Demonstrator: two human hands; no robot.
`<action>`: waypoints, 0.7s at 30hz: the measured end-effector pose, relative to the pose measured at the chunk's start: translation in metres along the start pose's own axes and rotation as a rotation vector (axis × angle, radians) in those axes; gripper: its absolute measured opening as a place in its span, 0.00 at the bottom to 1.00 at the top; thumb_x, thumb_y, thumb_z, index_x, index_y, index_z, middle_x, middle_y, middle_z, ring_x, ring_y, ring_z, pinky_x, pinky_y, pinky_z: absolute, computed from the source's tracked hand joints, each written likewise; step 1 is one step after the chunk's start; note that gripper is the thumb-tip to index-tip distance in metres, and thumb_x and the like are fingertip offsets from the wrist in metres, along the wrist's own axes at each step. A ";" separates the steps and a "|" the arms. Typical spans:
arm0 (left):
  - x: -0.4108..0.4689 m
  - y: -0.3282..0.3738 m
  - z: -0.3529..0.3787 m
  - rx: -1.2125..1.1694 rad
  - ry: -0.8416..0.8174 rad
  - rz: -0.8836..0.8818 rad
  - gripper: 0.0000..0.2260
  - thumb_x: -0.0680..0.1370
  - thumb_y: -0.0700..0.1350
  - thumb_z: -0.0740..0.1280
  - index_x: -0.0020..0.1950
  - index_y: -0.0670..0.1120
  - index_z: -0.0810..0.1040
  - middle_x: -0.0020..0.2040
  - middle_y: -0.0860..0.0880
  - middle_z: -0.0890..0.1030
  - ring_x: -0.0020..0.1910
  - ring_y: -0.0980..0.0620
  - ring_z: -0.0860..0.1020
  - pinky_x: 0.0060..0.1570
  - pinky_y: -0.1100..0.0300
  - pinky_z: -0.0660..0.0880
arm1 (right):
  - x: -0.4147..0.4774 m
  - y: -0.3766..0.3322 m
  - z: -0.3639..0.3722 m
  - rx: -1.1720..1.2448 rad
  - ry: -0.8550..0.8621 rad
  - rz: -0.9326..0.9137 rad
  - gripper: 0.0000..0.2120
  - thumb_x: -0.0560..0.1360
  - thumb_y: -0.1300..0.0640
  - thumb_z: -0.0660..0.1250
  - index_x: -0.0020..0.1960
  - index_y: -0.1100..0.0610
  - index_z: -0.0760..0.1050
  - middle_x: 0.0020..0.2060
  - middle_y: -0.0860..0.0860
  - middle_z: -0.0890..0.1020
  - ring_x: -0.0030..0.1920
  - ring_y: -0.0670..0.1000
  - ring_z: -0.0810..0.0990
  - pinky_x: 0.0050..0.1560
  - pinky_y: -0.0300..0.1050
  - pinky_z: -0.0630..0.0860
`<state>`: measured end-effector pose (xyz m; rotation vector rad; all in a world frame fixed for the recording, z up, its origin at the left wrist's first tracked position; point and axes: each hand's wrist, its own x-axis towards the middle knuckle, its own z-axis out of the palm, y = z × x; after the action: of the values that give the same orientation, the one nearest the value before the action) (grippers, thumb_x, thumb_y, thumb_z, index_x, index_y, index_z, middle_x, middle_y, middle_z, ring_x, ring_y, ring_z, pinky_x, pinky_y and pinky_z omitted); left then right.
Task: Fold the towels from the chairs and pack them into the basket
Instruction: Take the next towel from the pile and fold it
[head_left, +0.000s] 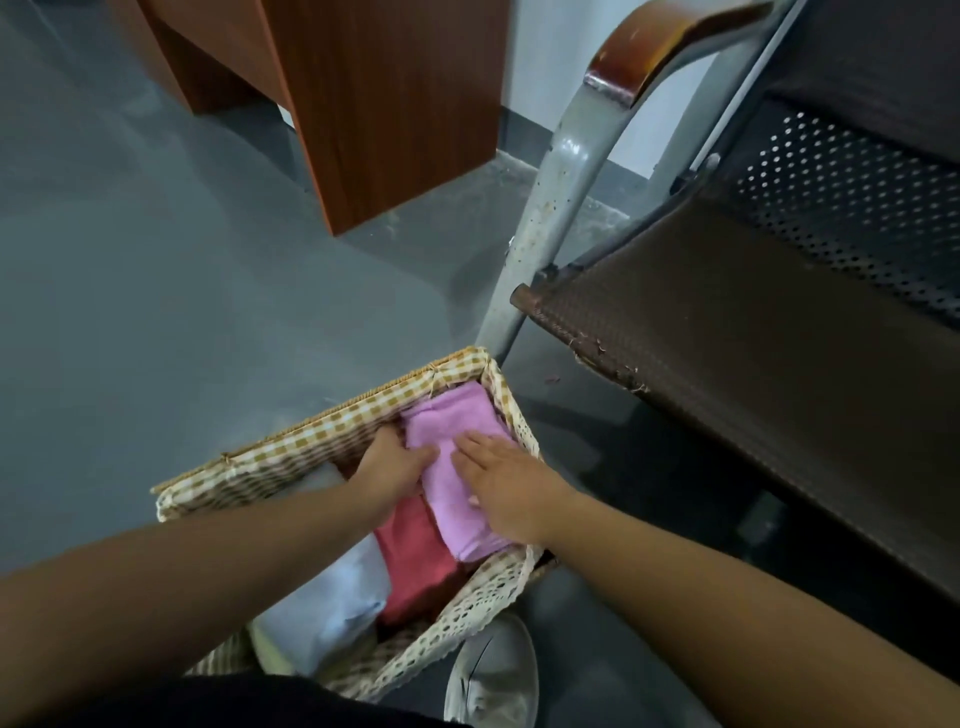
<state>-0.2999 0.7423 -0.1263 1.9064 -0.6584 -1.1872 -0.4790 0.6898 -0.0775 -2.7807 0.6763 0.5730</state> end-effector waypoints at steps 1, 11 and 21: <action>-0.008 0.006 0.001 0.110 0.031 0.039 0.30 0.67 0.52 0.73 0.65 0.40 0.72 0.56 0.43 0.81 0.53 0.45 0.82 0.50 0.47 0.81 | 0.004 0.004 0.000 -0.033 -0.013 -0.024 0.34 0.83 0.53 0.57 0.81 0.60 0.43 0.81 0.56 0.44 0.81 0.53 0.42 0.79 0.48 0.39; -0.014 0.024 -0.002 1.267 -0.123 0.835 0.25 0.78 0.60 0.60 0.70 0.47 0.74 0.74 0.46 0.69 0.74 0.45 0.66 0.75 0.45 0.63 | -0.031 -0.020 0.003 0.001 0.067 0.125 0.34 0.84 0.49 0.55 0.80 0.65 0.45 0.81 0.61 0.47 0.81 0.56 0.44 0.78 0.48 0.42; -0.005 0.053 0.018 1.501 -0.499 0.394 0.38 0.78 0.69 0.58 0.82 0.55 0.49 0.82 0.50 0.51 0.80 0.47 0.53 0.77 0.47 0.54 | -0.012 -0.010 0.017 0.141 -0.085 0.176 0.36 0.84 0.45 0.52 0.81 0.64 0.42 0.81 0.60 0.43 0.81 0.57 0.41 0.80 0.51 0.43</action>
<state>-0.3192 0.7100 -0.0851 2.2844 -2.5878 -0.8957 -0.4898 0.7080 -0.0861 -2.5681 0.9111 0.6467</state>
